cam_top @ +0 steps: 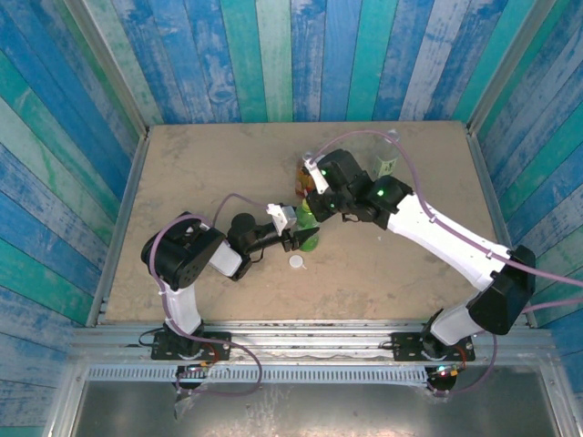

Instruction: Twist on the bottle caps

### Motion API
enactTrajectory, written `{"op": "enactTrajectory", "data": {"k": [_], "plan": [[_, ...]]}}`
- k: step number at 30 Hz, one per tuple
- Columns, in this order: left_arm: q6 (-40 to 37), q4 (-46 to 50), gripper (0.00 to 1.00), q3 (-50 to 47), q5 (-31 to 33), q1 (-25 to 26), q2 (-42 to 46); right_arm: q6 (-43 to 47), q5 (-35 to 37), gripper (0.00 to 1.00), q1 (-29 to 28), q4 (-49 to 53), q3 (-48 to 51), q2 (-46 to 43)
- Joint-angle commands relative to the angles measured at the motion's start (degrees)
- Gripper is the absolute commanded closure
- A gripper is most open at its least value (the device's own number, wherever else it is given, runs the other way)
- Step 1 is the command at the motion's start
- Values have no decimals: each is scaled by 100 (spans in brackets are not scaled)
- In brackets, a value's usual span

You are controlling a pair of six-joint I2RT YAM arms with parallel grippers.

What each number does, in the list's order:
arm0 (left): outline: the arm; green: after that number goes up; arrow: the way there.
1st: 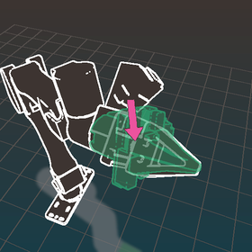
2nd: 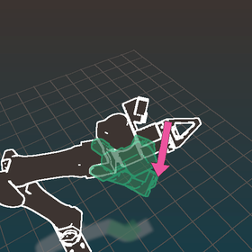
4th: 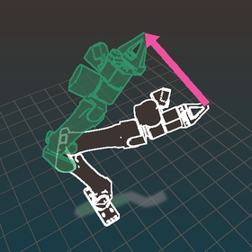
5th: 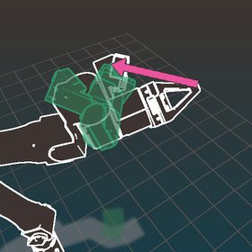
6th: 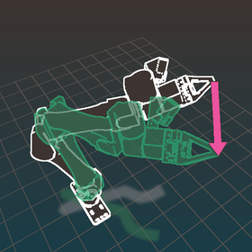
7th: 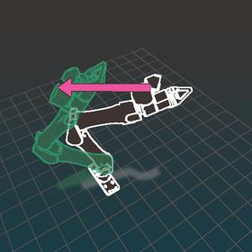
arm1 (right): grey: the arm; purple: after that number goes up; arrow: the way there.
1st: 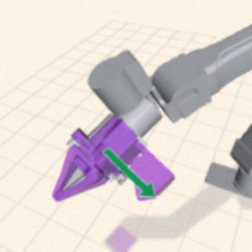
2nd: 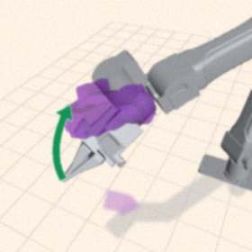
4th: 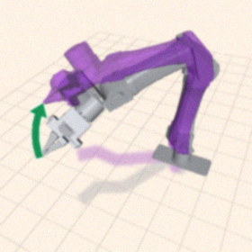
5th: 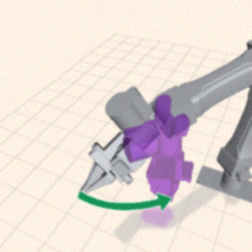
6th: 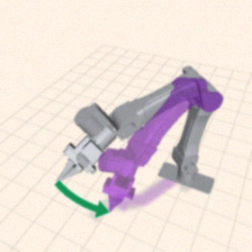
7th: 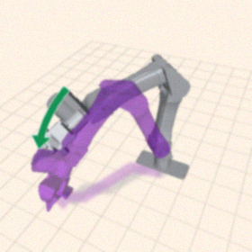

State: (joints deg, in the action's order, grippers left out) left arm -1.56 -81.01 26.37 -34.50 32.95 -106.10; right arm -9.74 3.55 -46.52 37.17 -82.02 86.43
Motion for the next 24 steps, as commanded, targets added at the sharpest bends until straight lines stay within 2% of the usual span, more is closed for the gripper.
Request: {"op": "enactTrajectory", "data": {"k": [1, 4, 6, 7, 10, 15, 20, 24], "plan": [[152, 458, 36, -77, -444, 59, -58, 138, -95, 75, 21, 1074, -96, 179], [180, 593, 36, -75, -646, 54, 34, 341, -291, 68, 21, 1024, -313, 10], [120, 685, 36, -71, -767, 54, 55, 506, -374, 57, 26, 788, -243, -181], [108, 702, 36, -51, -814, 54, 56, 509, -328, 56, 33, 685, -149, -279], [141, 690, 36, 52, -998, 54, -12, 259, -311, 56, 163, 340, 158, -526], [354, 404, 36, 167, -1250, 59, -210, -157, -871, 57, 512, 172, 388, -708], [464, 188, 36, 185, -1323, 54, -384, -222, -1261, 61, 678, 113, 430, -665], [375, 251, 36, 149, -1277, 54, -355, -138, -1552, 60, 693, 107, 327, -478]]}}
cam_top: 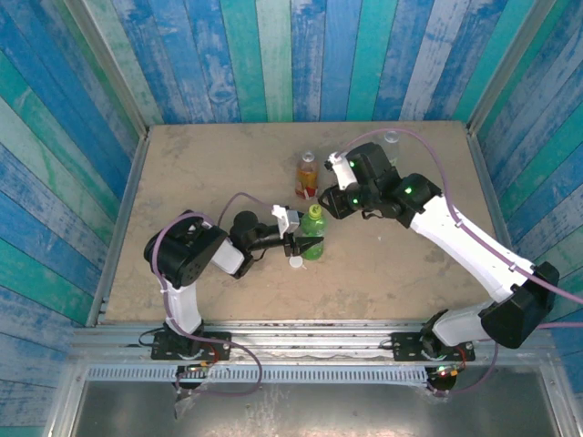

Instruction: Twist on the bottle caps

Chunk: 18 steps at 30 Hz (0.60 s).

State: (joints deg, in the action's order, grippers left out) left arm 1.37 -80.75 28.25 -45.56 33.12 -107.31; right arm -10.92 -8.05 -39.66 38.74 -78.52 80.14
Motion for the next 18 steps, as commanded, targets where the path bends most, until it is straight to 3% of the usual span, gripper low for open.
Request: {"op": "enactTrajectory", "data": {"k": [1, 18], "plan": [[59, 272, 36, -38, -167, 36, -216, -12, -451, 61, 3, -47, -31, 189], [-9, 273, 36, -78, -85, 41, -229, 3, -628, 71, 37, 37, 306, 283]]}}
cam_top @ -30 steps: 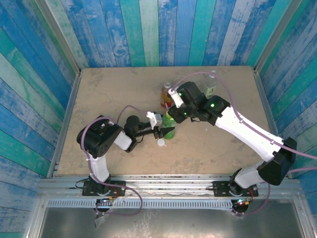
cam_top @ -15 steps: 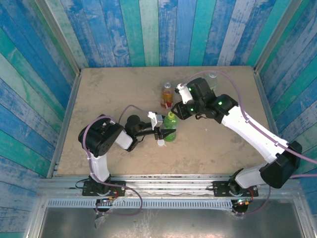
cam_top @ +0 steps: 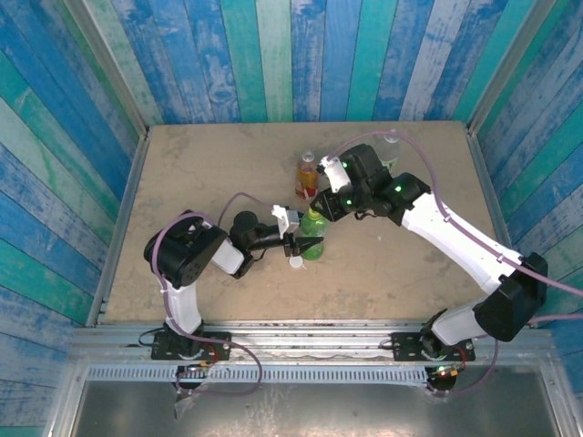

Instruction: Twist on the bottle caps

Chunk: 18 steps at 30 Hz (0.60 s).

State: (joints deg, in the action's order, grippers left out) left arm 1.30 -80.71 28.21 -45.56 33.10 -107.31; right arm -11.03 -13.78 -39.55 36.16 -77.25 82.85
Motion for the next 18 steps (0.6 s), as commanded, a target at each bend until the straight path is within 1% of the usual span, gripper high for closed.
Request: {"op": "enactTrajectory", "data": {"k": [1, 5, 11, 18], "plan": [[-7, 268, 36, -78, -81, 38, -229, 0, -84, 72, 24, 314, 186, 12], [40, 208, 36, -96, 23, 38, -221, -99, -259, 74, 44, 375, 266, -23], [254, -151, 37, -129, 221, 47, -320, -367, -682, 77, 81, 315, 415, -115], [327, -317, 37, -166, 344, 41, -363, -527, -767, 81, 108, 207, 581, -242]]}}
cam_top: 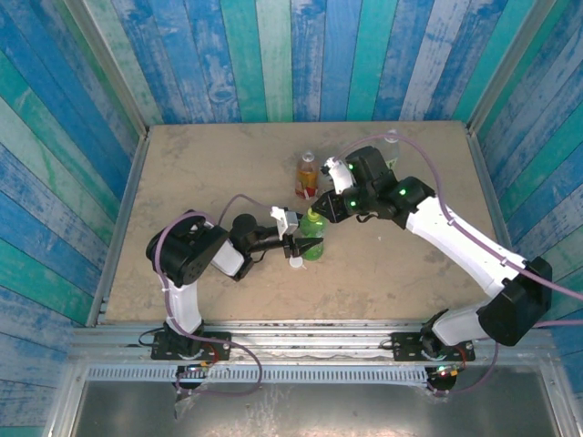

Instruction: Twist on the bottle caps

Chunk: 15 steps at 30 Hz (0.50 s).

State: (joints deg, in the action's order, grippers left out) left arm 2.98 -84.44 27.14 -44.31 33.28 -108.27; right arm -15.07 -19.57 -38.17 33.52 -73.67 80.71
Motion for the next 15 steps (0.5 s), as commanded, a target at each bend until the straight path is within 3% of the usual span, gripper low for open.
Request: {"op": "enactTrajectory", "data": {"k": [1, 15], "plan": [[150, 65, 37, -59, 221, 22, -265, -139, -196, 82, -32, 464, 238, -45], [19, 234, 37, -27, 227, 22, -239, -194, -102, 78, 12, 430, 235, -309]]}}
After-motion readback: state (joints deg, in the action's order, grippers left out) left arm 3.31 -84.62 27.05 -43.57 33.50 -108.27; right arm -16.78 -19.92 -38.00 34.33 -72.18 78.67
